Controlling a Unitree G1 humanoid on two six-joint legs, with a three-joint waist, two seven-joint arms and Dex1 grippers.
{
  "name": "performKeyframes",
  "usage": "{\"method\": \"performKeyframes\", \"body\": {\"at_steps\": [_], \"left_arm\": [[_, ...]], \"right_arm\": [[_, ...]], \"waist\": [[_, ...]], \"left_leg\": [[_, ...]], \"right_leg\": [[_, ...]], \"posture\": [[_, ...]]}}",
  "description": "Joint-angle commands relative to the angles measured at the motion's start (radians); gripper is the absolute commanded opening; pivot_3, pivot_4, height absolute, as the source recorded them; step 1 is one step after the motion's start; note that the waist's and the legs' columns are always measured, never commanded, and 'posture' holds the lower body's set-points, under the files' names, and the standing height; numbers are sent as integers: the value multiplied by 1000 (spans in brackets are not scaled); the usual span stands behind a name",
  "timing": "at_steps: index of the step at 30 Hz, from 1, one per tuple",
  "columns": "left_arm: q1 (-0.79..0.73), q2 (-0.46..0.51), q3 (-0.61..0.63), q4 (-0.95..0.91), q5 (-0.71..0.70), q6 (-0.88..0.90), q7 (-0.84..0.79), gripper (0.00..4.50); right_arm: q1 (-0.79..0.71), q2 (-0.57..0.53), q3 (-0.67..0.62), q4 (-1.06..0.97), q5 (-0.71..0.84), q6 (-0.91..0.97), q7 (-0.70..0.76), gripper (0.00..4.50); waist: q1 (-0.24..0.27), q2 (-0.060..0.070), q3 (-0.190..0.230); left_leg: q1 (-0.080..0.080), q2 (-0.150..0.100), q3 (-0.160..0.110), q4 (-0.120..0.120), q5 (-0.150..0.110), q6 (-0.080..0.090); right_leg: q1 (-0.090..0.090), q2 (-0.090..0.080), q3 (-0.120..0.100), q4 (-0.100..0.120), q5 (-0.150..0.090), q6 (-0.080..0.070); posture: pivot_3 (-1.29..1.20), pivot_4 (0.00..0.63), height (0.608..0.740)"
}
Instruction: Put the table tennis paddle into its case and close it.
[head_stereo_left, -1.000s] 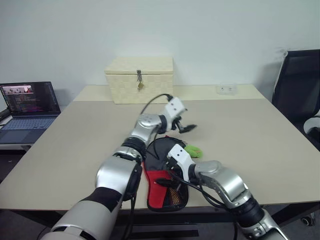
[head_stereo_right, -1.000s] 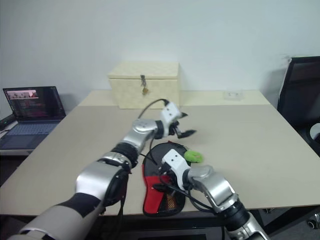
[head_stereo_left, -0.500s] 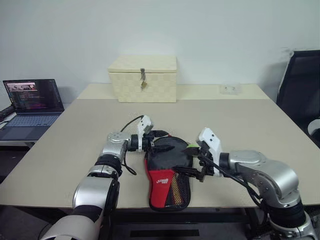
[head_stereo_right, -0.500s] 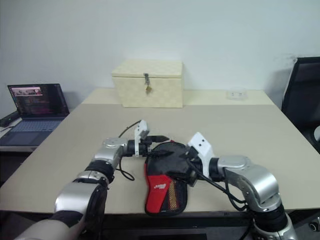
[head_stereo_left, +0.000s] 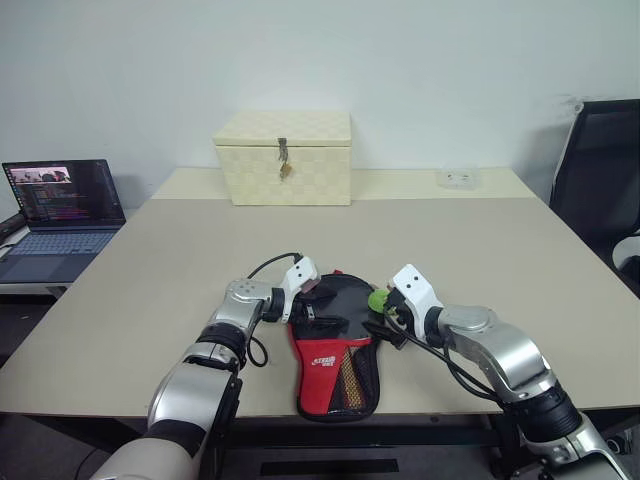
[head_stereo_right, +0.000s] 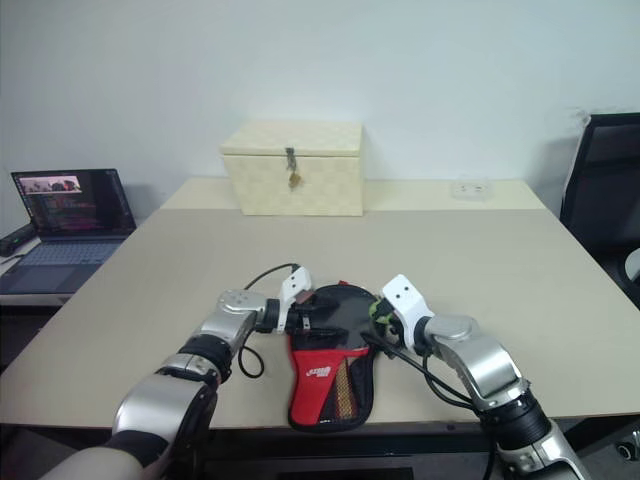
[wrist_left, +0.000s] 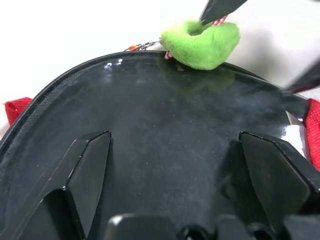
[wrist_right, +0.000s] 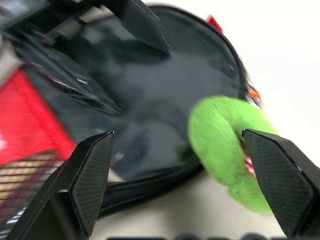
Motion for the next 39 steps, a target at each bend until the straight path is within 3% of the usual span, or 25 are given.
{"method": "performKeyframes", "body": {"at_steps": [1,5,7,19,28,32,39], "left_arm": [[-2,-11,-13,16,12,-3,2,4474],[1,-10,-16,14,13,-9,-2,4474],[2,-10,-18,12,11,-10,-4,4500],[34,-29,-29,-3,7,-25,-40,4500],[45,-79,-36,-3,10,-8,-40,4500],[47,-97,-41,9,16,-2,-33,4500],[40,-126,-48,24,27,0,-14,4500]], "right_arm": [[-35,34,-21,51,-22,-57,-28,4500],[-46,74,-43,116,-31,-61,-59,4500],[-49,84,-51,128,-31,-57,-65,4092],[-69,74,-142,164,-29,-4,-80,31],[51,-137,-142,-34,4,66,68,31],[179,-285,-130,-260,82,163,176,31],[322,-401,-116,-573,217,269,246,31]], "waist": [[0,0,0],[0,0,0],[0,0,0],[0,0,0],[22,1,-1],[26,1,-1],[24,1,-2]], "left_leg": [[0,0,0,0,0,0],[0,0,0,0,0,0],[0,0,0,0,0,0],[0,0,0,0,0,0],[0,-1,-1,1,0,0],[0,-2,-3,0,0,0],[3,-2,-4,1,0,0]], "right_leg": [[0,0,0,0,0,0],[0,0,0,1,0,0],[0,0,0,1,0,0],[0,0,0,1,0,0],[2,0,-1,-1,0,0],[5,-1,-3,-4,-1,1],[8,-1,-3,-6,-3,6]], "posture": [[0,150,740],[0,150,740],[0,150,740],[0,150,740],[0,150,740],[0,150,740],[0,150,740]]}}
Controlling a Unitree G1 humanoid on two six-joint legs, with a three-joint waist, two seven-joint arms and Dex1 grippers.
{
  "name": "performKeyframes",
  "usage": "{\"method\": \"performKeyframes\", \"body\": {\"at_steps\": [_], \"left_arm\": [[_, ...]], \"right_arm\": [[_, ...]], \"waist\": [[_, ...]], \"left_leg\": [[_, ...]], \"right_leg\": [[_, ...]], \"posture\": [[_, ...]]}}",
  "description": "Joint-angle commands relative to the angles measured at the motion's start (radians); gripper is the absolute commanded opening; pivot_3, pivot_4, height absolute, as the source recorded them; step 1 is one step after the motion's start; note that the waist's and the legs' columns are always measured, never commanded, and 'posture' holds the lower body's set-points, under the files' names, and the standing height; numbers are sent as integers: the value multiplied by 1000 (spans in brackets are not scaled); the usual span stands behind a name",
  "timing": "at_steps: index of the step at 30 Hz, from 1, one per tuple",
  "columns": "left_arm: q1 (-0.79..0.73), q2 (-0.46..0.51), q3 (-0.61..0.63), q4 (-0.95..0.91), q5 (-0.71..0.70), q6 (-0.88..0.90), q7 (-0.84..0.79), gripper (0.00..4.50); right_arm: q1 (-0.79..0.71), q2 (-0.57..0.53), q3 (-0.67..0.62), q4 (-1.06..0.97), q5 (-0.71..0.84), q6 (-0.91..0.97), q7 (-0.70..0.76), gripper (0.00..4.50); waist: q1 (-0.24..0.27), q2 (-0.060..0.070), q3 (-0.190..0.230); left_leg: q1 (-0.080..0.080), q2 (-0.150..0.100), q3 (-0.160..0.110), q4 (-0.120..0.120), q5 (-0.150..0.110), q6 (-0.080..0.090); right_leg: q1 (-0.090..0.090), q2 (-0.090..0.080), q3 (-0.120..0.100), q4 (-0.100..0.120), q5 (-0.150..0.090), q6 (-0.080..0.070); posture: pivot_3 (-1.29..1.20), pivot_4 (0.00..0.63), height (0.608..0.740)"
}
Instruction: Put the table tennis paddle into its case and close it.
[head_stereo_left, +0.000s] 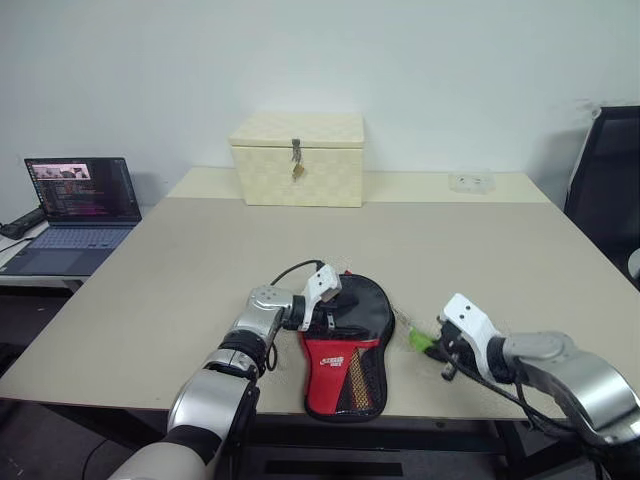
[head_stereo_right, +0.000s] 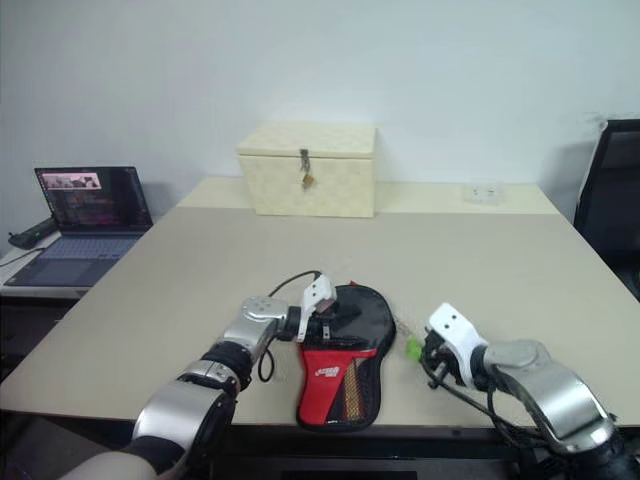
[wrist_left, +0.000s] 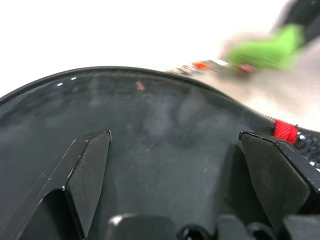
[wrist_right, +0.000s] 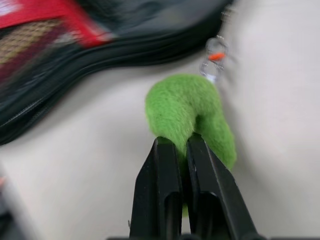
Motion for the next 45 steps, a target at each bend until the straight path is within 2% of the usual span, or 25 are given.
{"method": "performKeyframes", "body": {"at_steps": [1,10,15,20,29,34,38,40,42,45], "left_arm": [[17,-23,-32,44,32,21,11,4500],[6,-50,-42,58,41,19,25,4500],[0,-68,-50,69,53,13,40,4500],[-10,-88,-59,75,60,13,43,4500],[-30,-100,-68,82,78,5,48,4500],[-23,-88,-68,78,76,-3,42,4500],[-7,-67,-56,74,67,-8,54,4500],[-1,-57,-43,68,54,-6,59,4500],[3,-49,-31,56,39,-7,55,4500],[16,-22,2,9,-4,-11,21,4500]], "right_arm": [[46,-45,2,-157,77,46,40,31],[124,-73,-43,-340,245,158,47,31],[185,-46,-126,-434,404,239,53,31],[227,-10,-169,-469,549,271,-1,31],[253,142,-83,-468,689,270,-206,31],[239,142,-63,-443,686,261,-249,31],[194,101,-97,-407,712,248,-229,1005],[159,76,-123,-372,715,230,-220,1819],[123,55,-155,-334,717,195,-198,2353],[51,39,-185,-253,686,120,-165,2353]], "waist": [[0,0,0],[1,0,0],[6,-1,-1],[7,-1,-1],[6,-3,-2],[6,-3,-2],[3,-4,-2],[-2,-4,-2],[-5,-4,-2],[-11,-4,-2]], "left_leg": [[0,0,0,0,0,0],[4,0,0,0,0,0],[4,0,0,0,0,0],[6,0,0,0,0,0],[9,1,2,-1,0,0],[9,1,2,-1,0,0],[9,1,2,-2,0,0],[10,1,3,-2,0,0],[12,2,3,-2,0,0],[13,2,4,-2,0,0]], "right_leg": [[0,0,0,0,0,0],[6,0,0,-5,1,3],[7,-1,0,-6,1,3],[9,-1,0,-6,1,3],[10,0,1,-6,1,3],[10,0,1,-6,1,3],[10,0,2,-6,1,3],[11,0,2,-7,1,3],[13,0,2,-7,1,3],[13,0,3,-7,1,3]], "posture": [[0,150,740],[0,150,740],[0,150,740],[0,150,740],[0,150,740],[0,150,740],[0,150,740],[0,150,740],[0,150,740],[0,150,740]]}}
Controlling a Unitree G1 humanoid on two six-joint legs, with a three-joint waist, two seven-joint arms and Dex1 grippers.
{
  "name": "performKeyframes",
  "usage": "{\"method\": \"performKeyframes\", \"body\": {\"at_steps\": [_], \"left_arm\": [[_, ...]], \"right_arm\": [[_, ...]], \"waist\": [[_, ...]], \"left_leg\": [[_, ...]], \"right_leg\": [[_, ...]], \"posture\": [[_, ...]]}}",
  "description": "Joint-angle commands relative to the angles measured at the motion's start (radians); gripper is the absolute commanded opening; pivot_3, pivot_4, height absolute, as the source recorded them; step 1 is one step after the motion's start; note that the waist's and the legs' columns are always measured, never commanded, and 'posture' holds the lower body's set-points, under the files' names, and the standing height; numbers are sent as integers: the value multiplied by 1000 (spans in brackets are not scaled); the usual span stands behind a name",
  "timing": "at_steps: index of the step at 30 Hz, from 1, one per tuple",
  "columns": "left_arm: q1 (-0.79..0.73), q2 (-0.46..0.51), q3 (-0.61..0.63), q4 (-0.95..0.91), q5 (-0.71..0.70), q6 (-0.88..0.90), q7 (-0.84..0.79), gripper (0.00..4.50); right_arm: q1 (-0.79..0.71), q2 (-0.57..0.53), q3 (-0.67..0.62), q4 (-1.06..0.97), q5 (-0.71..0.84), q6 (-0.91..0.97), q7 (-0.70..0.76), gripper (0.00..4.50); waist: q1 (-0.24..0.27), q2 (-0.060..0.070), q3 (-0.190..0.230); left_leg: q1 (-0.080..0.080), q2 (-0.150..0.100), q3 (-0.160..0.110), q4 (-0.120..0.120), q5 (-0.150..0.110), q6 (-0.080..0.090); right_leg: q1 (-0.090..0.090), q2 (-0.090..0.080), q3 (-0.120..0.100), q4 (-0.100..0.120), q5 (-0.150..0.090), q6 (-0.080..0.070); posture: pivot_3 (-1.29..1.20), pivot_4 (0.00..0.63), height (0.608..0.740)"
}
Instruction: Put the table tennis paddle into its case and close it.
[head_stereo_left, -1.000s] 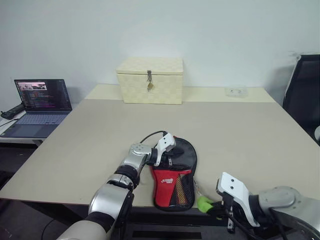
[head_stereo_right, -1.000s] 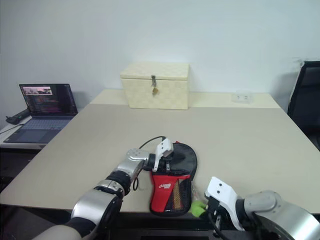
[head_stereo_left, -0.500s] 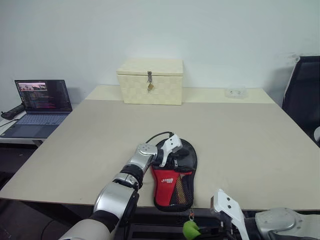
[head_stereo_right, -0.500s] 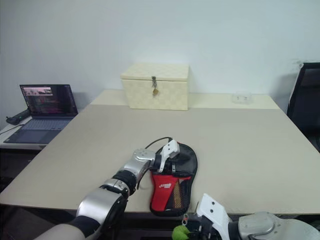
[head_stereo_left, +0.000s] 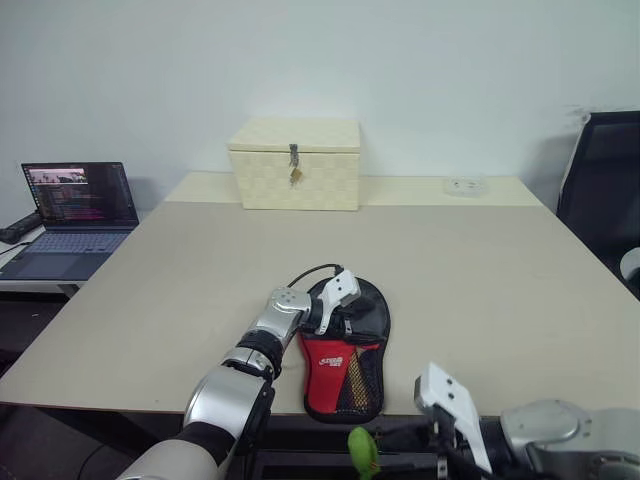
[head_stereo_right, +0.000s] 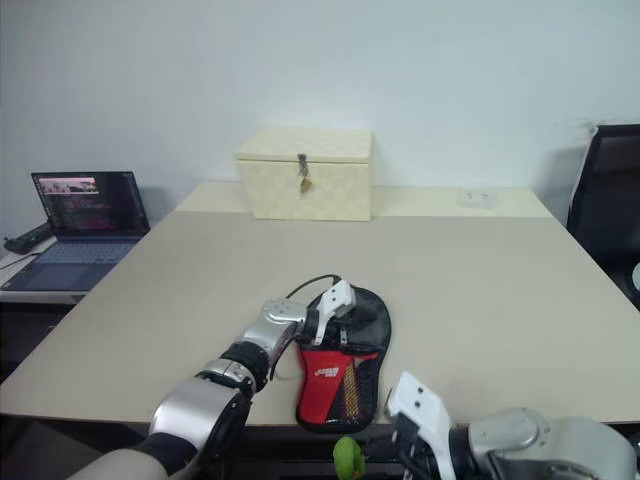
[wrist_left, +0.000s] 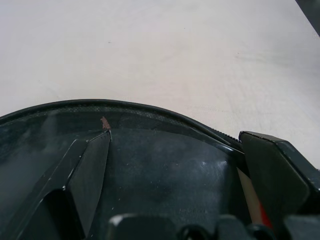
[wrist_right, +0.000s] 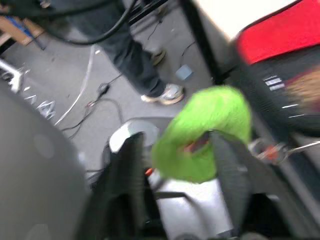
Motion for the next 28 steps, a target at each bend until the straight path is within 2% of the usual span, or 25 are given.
{"method": "performKeyframes", "body": {"at_steps": [1,5,9,12,14,18,22,28], "left_arm": [[39,40,27,-45,-40,3,-41,4500],[86,95,69,-210,-115,27,-78,4500],[140,199,130,-447,-198,128,-59,4500],[220,259,161,-654,-250,235,-29,4500],[303,284,185,-817,-288,325,20,4500],[590,340,263,-1186,-360,510,140,4500],[707,368,292,-1288,-375,572,234,4500],[754,369,301,-1296,-381,575,316,4500]], "right_arm": [[-71,-16,-29,65,-43,-108,42,2353],[-165,-33,-1,226,-183,-264,106,2353],[-256,-17,83,488,-400,-527,209,2353],[-308,24,95,669,-479,-646,255,2353],[-336,34,98,783,-528,-724,304,2353],[-409,29,118,1073,-684,-914,346,2353],[-502,42,80,1258,-740,-1011,356,2353],[-489,29,81,1252,-788,-1060,384,2353]], "waist": [[-4,0,0],[-5,0,1],[-5,-2,3],[-3,-2,3],[0,-1,3],[-3,0,4],[2,2,8],[5,5,10]], "left_leg": [[0,0,0,0,0,0],[-1,1,1,-1,0,0],[-5,1,1,-1,0,0],[-10,1,1,-1,0,0],[-11,1,1,-1,0,0],[-11,1,-1,-1,-1,1],[-11,1,-2,0,-1,1],[-9,2,1,0,0,1]], "right_leg": [[0,0,0,0,0,0],[-3,1,1,0,0,0],[-8,1,2,1,0,0],[-13,1,2,2,1,-2],[-13,0,2,2,3,-5],[-14,-3,4,1,3,-5],[-14,-6,3,2,4,-7],[-11,-2,1,2,4,-8]], "posture": [[0,150,740],[0,150,740],[0,150,740],[0,150,740],[0,150,740],[0,150,740],[0,150,740],[0,150,740]]}}
